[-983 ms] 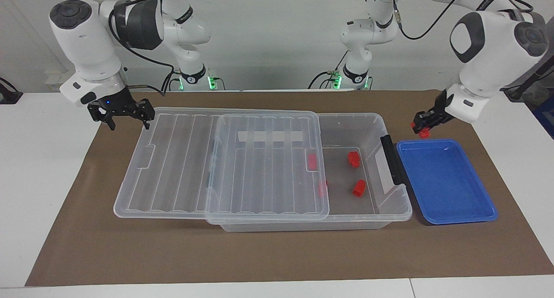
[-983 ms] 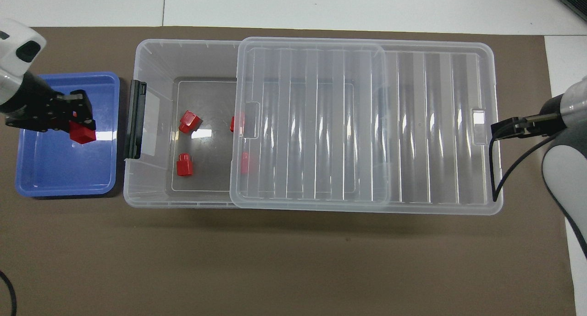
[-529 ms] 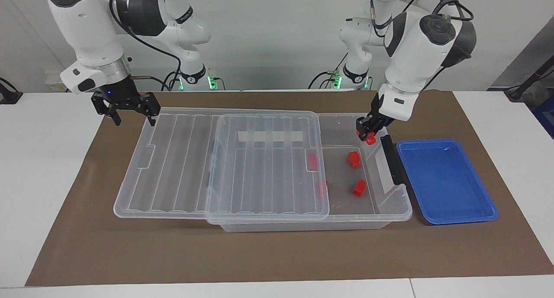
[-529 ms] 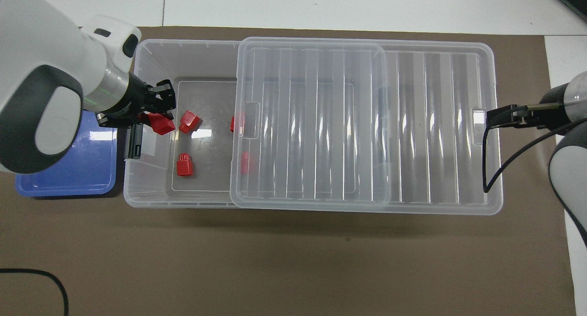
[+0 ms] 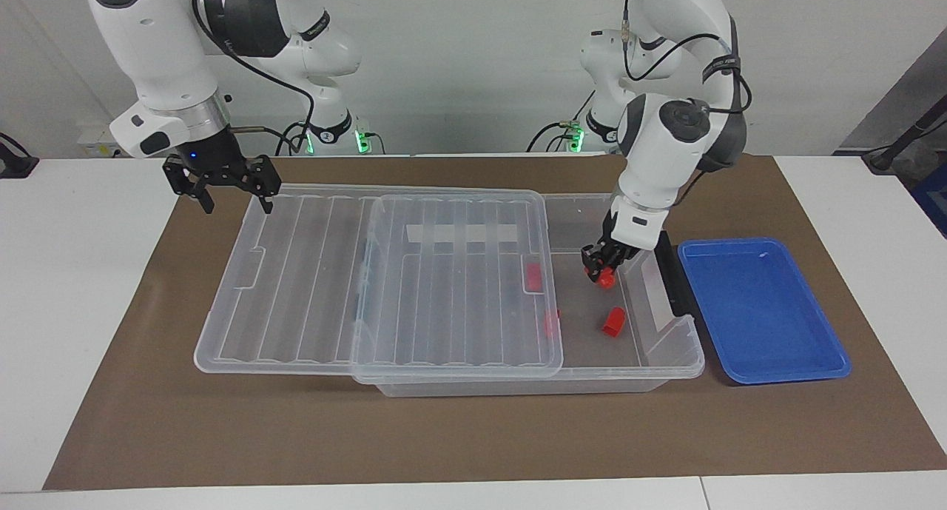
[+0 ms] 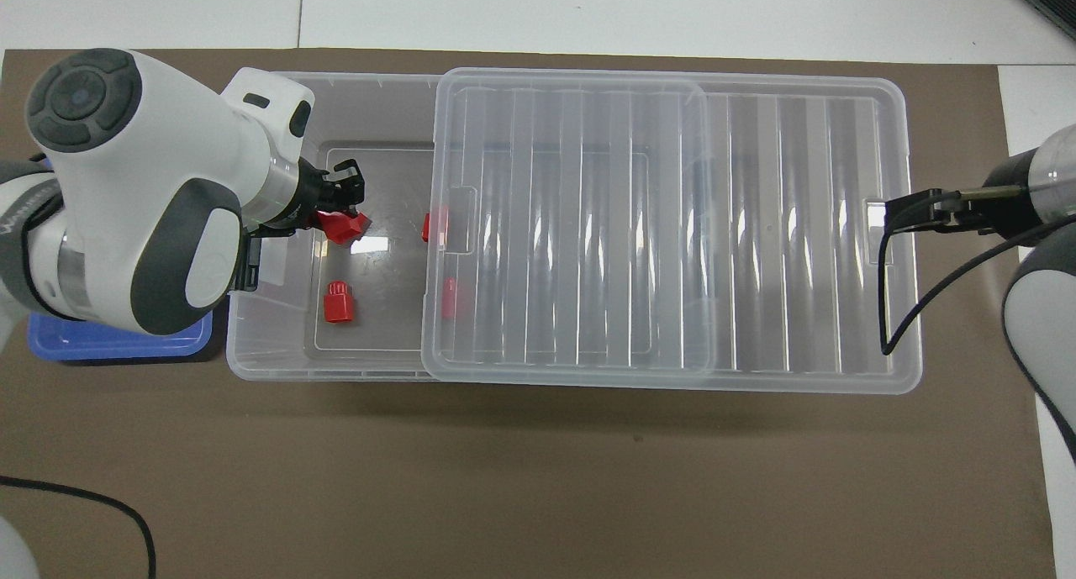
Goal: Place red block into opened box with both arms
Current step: 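Carry the red block with the left gripper over the opened box, then lower the red block into the box and open the left gripper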
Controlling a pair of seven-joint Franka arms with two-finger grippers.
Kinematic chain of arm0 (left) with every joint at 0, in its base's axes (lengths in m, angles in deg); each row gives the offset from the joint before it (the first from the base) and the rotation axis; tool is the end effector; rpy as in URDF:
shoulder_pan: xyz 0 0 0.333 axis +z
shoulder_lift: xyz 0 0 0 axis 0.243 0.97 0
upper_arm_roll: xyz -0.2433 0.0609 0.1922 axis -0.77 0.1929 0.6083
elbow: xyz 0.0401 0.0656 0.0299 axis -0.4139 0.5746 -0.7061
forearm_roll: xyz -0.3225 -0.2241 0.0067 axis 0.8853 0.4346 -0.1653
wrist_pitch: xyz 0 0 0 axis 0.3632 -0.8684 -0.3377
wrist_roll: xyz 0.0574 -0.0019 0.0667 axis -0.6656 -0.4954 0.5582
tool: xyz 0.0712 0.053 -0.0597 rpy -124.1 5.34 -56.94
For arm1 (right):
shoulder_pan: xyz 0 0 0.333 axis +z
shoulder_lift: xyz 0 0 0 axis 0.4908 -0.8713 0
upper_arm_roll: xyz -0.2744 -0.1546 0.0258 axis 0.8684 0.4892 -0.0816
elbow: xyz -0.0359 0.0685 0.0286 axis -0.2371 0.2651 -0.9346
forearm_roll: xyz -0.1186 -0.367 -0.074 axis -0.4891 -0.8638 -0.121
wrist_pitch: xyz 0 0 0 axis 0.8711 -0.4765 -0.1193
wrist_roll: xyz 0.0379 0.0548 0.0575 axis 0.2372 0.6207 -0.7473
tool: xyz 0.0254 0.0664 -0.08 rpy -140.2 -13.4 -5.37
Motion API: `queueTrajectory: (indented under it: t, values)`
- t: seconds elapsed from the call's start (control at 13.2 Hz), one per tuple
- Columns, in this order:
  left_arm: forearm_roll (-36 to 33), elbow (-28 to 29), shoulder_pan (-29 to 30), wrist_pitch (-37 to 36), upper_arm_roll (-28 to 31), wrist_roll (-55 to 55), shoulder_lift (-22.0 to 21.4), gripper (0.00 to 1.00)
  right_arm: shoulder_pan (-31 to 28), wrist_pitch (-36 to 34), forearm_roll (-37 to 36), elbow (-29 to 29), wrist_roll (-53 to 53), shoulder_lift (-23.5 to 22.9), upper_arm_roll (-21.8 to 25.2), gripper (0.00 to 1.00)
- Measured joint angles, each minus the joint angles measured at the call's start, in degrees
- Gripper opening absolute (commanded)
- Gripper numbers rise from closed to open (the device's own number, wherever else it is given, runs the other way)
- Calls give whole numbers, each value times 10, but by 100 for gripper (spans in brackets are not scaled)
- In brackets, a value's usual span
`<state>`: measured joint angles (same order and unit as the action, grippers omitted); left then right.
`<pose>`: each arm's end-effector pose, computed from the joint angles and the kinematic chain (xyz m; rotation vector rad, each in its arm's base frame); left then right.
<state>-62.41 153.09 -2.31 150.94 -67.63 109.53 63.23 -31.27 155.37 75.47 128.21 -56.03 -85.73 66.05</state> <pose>0.5754 -0.2229 0.4245 2.9901 0.4682 0.1049 0.5700 0.0143 0.5933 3.1127 -0.0336 0.1122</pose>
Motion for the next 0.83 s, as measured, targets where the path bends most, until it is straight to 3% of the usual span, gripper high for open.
queueTrajectory:
  t: [0.45, 0.83]
  values:
    - [-36, 82, -20, 125, 7, 4, 33, 0, 0, -52, 2, -38, 0, 0, 0, 99]
    - [-67, 89, -20, 134, 7, 2, 45, 0, 0, -86, 2, -66, 0, -1, 0, 99]
